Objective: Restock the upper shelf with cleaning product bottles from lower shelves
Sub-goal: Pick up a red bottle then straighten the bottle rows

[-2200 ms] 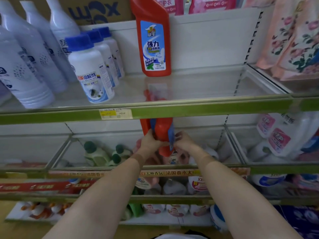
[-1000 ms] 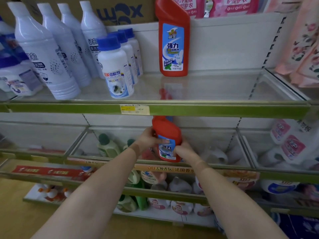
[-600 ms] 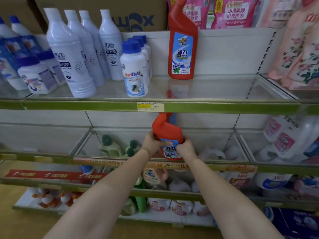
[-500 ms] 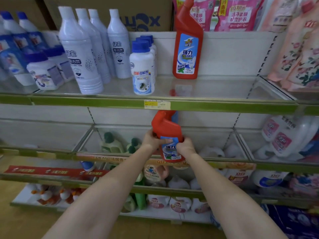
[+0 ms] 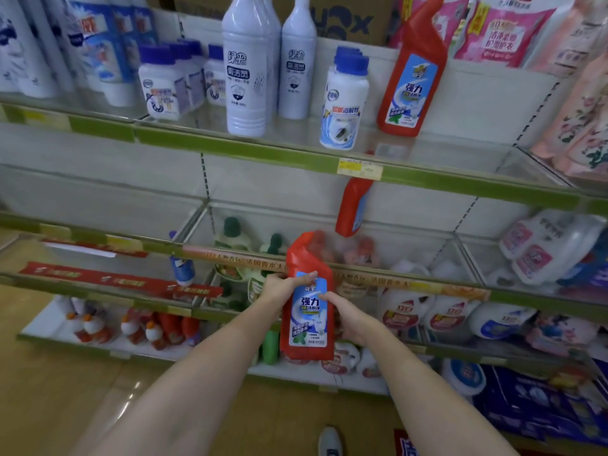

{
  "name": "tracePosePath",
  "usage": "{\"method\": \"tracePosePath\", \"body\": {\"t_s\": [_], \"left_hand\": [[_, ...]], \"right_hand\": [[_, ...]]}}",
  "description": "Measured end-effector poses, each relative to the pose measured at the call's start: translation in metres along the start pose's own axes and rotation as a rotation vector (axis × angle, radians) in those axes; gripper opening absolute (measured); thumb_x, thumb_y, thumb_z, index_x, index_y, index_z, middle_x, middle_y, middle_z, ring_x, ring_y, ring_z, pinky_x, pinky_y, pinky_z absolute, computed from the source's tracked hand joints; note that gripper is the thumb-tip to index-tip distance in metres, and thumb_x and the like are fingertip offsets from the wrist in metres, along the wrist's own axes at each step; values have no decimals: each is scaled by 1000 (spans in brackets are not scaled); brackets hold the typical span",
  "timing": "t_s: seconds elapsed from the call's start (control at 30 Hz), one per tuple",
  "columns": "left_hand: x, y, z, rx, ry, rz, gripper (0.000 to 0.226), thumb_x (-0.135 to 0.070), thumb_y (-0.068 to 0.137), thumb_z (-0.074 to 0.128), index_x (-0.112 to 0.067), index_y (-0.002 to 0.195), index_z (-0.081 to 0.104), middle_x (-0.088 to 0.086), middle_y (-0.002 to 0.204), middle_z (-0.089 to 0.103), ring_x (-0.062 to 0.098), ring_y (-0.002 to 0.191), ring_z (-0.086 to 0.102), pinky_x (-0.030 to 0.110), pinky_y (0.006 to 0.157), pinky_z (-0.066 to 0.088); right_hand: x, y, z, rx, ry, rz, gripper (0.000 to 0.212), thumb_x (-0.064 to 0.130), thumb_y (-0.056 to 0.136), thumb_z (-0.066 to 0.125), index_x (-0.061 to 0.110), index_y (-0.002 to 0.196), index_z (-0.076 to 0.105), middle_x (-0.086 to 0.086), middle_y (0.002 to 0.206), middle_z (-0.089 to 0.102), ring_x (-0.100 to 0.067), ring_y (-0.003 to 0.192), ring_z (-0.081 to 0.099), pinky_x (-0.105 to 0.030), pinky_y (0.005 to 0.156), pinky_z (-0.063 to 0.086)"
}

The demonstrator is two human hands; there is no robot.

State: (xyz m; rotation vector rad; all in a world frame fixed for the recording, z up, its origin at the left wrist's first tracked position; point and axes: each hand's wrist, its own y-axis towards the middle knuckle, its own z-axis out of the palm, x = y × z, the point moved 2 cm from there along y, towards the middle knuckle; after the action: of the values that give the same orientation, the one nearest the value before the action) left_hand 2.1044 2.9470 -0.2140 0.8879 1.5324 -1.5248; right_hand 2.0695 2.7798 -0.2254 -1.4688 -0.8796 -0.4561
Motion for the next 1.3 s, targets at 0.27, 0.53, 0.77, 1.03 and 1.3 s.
{"method": "tracePosePath", "body": {"t_s": [0.27,0.53,0.77,1.03,1.3], "left_hand": [[41,-22,-26,30,-74,-150,60,-50,66,87,-10,107,68,7,92,77,23,80,75,31,66,57],[50,-30,-46,-22,-34,-191,81,-67,56,85,-6,104,64,11,92,75,28,81,74,44,84,60],[48,-30,-60,-39,-99,-219,78,-66,61,82,-7,108,62,11,91,76,28,80,74,40,76,60],[40,-32,-63,11,-201,-189,54,-53,75,80,-8,97,61,12,88,75,25,75,73,31,61,55],[15,-27,-59,16,-146,-85,60,-58,66,83,-11,99,67,5,82,77,22,76,75,35,73,59]], "right_hand": [[-39,-23,38,-33,-129,34,61,75,87,51,22,111,68,-4,105,76,-25,101,71,-44,93,54],[-46,-27,58,17,-165,13,56,74,90,48,24,108,64,-4,102,77,-24,96,73,-40,84,58],[-37,-16,68,10,-262,27,70,81,86,46,18,108,68,-4,97,78,-24,93,75,-44,89,59],[-25,-6,66,14,-166,70,86,89,71,52,17,115,65,-13,106,75,-35,100,72,-57,92,56],[-6,-9,61,12,-205,-55,77,83,81,47,17,114,71,-5,98,79,-27,94,75,-48,89,59]]}}
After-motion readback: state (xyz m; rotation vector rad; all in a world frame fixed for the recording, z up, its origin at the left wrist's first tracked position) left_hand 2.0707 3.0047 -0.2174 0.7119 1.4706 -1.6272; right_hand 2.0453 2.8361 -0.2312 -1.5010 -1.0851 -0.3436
